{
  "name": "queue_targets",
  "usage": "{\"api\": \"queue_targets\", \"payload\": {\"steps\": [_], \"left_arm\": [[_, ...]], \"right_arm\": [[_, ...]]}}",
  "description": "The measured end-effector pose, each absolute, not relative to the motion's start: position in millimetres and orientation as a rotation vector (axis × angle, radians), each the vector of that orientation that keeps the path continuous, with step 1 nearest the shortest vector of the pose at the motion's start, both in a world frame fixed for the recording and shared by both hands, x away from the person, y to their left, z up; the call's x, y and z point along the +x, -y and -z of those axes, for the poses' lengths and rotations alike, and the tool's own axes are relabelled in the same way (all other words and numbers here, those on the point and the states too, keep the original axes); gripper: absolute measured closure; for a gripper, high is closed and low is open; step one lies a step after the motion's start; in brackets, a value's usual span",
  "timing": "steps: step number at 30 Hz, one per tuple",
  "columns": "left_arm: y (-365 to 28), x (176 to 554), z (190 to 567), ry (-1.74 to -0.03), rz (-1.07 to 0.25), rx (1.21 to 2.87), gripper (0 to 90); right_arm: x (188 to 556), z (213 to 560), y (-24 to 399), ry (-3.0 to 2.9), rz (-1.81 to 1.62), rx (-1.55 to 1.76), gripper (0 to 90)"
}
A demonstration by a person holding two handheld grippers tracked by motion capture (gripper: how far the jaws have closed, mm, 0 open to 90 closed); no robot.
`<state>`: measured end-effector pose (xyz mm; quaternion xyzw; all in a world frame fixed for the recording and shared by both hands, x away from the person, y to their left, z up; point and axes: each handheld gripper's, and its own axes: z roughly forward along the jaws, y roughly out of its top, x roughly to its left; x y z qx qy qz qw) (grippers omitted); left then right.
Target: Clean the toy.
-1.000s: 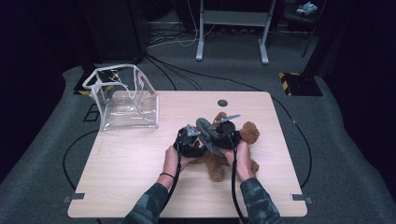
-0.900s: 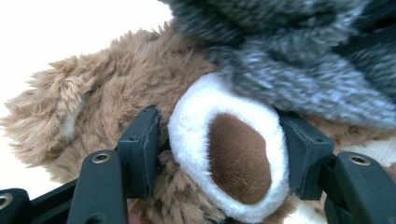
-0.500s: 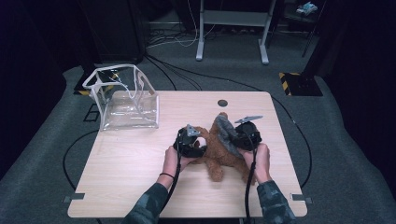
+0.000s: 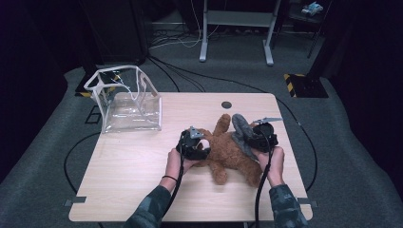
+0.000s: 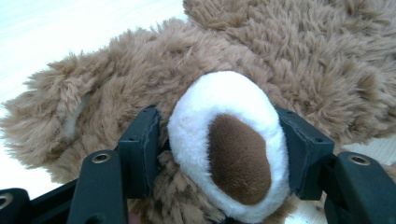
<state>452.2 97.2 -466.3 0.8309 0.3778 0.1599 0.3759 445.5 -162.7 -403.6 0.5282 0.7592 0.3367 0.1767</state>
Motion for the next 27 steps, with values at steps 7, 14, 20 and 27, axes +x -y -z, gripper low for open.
{"api": "queue_targets", "payload": {"steps": [7, 14, 20, 27], "left_arm": [[-97, 455, 465, -0.968, -0.403, 2.142, 38.1], [-97, 456, 466, -0.971, -0.389, 2.134, 38.1], [-96, 455, 465, -0.970, -0.400, 2.144, 38.1], [-94, 457, 463, -0.981, -0.398, 2.159, 38.1]], "right_arm": [[437, 408, 100, -2.305, -0.955, 1.339, 74.5], [437, 418, 109, -2.289, -0.932, 1.338, 75.3], [431, 419, 137, -2.233, -0.920, 1.375, 75.3], [430, 426, 170, -2.170, -0.913, 1.476, 75.2]]}}
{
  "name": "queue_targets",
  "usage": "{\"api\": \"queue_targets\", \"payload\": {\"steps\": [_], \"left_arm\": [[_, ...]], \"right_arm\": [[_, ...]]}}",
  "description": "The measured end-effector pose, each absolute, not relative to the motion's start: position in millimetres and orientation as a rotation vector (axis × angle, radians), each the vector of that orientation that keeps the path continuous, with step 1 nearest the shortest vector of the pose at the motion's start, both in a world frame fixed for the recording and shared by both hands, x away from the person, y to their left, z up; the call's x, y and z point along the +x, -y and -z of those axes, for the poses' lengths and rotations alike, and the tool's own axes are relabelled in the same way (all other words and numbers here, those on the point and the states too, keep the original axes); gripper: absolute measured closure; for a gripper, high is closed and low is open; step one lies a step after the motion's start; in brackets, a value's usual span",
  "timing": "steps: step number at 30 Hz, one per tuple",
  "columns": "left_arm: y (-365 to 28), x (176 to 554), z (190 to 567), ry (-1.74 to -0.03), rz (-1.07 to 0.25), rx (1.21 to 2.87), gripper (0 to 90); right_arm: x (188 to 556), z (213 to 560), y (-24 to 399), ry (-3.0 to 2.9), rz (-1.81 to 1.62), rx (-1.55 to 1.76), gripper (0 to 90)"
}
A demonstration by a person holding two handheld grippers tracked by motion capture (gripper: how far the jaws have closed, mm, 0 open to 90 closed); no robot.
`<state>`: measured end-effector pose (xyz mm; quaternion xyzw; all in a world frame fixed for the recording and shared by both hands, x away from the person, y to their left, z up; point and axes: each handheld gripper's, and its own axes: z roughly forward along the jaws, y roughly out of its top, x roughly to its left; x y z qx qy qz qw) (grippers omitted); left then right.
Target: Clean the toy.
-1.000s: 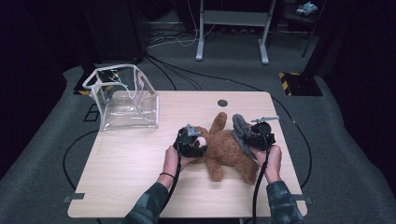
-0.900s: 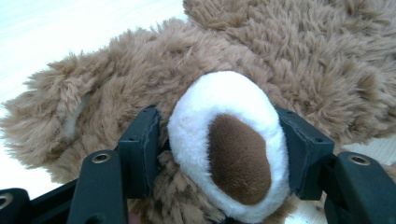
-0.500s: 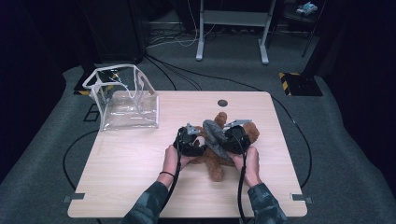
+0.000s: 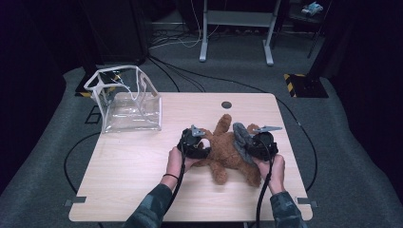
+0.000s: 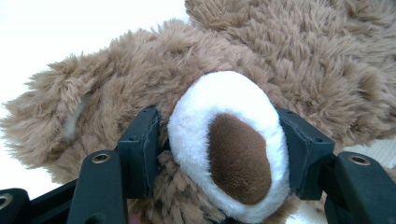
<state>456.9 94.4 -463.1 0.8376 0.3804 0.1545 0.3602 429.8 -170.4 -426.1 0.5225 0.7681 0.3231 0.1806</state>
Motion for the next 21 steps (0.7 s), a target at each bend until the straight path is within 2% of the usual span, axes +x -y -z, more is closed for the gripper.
{"api": "queue_targets", "payload": {"steps": [5, 7, 10, 13, 16, 21], "left_arm": [[-94, 457, 464, -0.989, -0.399, 2.138, 38.0], [-95, 457, 464, -0.982, -0.397, 2.146, 38.0], [-97, 457, 464, -0.978, -0.393, 2.157, 38.0], [-97, 457, 464, -0.975, -0.392, 2.152, 38.0], [-98, 457, 465, -0.968, -0.381, 2.144, 38.0], [-97, 457, 465, -0.977, -0.376, 2.127, 37.9]], "right_arm": [[421, 408, 153, -2.192, -1.014, 1.397, 75.1], [420, 403, 133, -2.227, -1.045, 1.342, 75.0], [420, 407, 97, -2.295, -1.048, 1.267, 74.9], [422, 420, 80, -2.344, -1.004, 1.254, 74.9], [425, 434, 88, -2.345, -1.029, 1.298, 75.6], [415, 433, 116, -2.340, -1.018, 1.304, 75.8]]}}
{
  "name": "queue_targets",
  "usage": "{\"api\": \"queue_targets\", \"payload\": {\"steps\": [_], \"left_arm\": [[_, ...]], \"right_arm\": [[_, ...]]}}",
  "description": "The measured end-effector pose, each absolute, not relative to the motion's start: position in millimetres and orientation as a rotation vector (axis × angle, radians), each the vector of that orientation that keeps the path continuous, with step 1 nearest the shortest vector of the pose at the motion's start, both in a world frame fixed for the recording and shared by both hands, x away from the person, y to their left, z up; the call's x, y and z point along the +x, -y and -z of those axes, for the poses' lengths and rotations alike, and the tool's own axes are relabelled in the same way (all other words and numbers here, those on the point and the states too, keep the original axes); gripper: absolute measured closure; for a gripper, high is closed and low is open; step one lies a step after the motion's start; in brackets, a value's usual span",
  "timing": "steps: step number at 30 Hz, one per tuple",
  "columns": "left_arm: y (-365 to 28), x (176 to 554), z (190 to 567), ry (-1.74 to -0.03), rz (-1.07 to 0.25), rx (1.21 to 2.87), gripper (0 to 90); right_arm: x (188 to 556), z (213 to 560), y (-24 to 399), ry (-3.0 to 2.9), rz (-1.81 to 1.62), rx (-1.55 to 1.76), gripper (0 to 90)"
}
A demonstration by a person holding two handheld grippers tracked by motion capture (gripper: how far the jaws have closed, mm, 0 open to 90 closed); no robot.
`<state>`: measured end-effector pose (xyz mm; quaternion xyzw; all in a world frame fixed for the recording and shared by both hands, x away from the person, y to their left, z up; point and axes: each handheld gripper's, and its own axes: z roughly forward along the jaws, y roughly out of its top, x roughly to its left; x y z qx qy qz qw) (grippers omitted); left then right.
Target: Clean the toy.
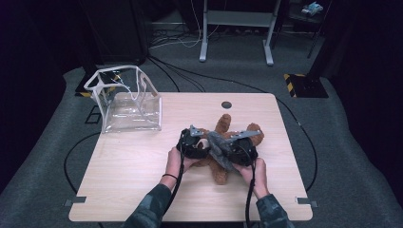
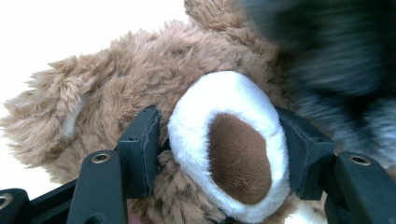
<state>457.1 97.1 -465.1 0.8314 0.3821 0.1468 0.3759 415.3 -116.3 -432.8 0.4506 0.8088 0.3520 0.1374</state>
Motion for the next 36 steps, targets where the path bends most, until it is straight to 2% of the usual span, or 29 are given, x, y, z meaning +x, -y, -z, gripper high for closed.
{"api": "queue_targets", "payload": {"steps": [9, 12, 16, 20, 29, 32, 36], "left_arm": [[-96, 457, 464, -0.973, -0.386, 2.142, 38.0], [-96, 457, 464, -0.971, -0.386, 2.144, 38.0], [-96, 458, 465, -0.981, -0.386, 2.124, 37.9], [-97, 458, 465, -0.965, -0.382, 2.132, 37.9], [-98, 457, 465, -0.966, -0.385, 2.136, 37.8], [-97, 457, 465, -0.967, -0.391, 2.136, 37.9], [-97, 457, 465, -0.968, -0.390, 2.137, 37.8]], "right_arm": [[407, 444, 191, -2.207, -0.974, 1.480, 75.3], [410, 438, 206, -2.144, -0.966, 1.513, 74.9], [420, 427, 206, -2.107, -1.058, 1.523, 74.8], [439, 449, 197, -2.126, -0.979, 1.543, 75.1], [459, 484, 216, -2.046, -0.779, 1.717, 75.1], [458, 482, 228, -2.015, -0.773, 1.748, 75.0], [445, 455, 238, -1.958, -0.884, 1.712, 74.9]]}}
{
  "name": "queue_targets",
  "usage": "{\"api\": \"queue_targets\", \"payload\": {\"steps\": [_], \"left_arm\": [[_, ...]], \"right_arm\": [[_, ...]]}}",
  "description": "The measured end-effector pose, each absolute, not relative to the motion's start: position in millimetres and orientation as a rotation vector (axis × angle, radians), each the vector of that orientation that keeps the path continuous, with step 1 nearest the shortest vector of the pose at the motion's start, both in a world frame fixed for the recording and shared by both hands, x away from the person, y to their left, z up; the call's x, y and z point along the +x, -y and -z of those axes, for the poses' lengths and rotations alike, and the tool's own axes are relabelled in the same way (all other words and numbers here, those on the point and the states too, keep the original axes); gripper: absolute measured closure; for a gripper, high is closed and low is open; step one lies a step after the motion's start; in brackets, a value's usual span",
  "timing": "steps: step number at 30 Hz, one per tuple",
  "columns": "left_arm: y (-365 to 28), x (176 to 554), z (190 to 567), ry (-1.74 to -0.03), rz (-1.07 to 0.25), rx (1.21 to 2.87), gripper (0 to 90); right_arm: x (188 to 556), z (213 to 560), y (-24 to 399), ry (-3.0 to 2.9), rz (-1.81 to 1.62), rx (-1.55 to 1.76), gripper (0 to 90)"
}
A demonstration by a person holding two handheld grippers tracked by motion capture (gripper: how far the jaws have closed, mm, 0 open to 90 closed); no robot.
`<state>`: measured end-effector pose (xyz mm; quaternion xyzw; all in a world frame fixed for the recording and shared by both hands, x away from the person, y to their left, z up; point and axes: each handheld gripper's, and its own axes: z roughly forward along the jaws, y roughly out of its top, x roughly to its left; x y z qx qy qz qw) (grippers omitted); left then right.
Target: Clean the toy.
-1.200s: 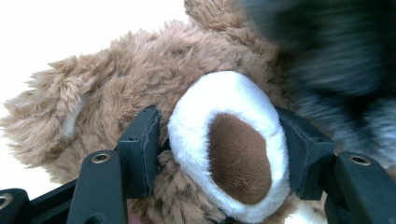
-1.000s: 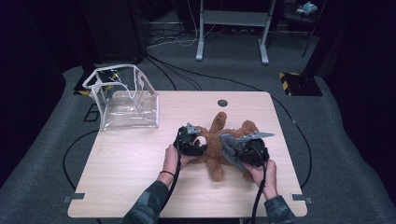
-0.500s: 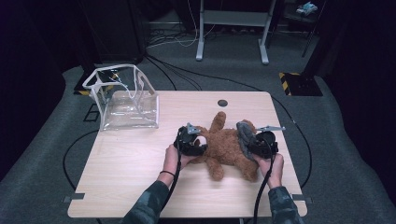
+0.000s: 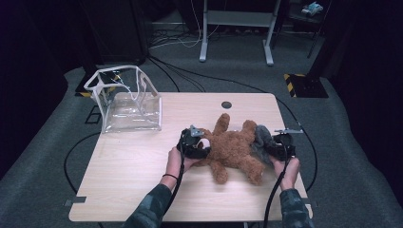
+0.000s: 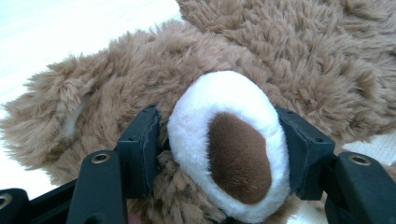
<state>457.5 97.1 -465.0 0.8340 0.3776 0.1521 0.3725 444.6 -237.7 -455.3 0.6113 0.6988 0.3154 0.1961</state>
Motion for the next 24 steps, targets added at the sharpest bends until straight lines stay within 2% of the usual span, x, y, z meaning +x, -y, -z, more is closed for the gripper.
{"api": "queue_targets", "payload": {"steps": [3, 5, 9, 16, 20, 24], "left_arm": [[-96, 457, 465, -0.973, -0.394, 2.138, 37.8], [-96, 457, 465, -0.974, -0.394, 2.137, 37.8], [-96, 457, 464, -0.975, -0.393, 2.141, 37.8], [-96, 457, 464, -0.973, -0.390, 2.141, 37.8], [-97, 457, 464, -0.971, -0.390, 2.144, 37.8], [-96, 457, 465, -0.972, -0.390, 2.141, 37.8]], "right_arm": [[436, 436, 230, -2.002, -1.007, 1.641, 74.8], [438, 436, 220, -2.046, -0.998, 1.599, 74.9], [451, 455, 208, -2.062, -0.889, 1.650, 75.3], [474, 485, 223, -2.011, -0.724, 1.763, 75.4], [466, 473, 228, -1.985, -0.749, 1.769, 75.3], [448, 443, 234, -1.951, -0.856, 1.717, 75.3]]}}
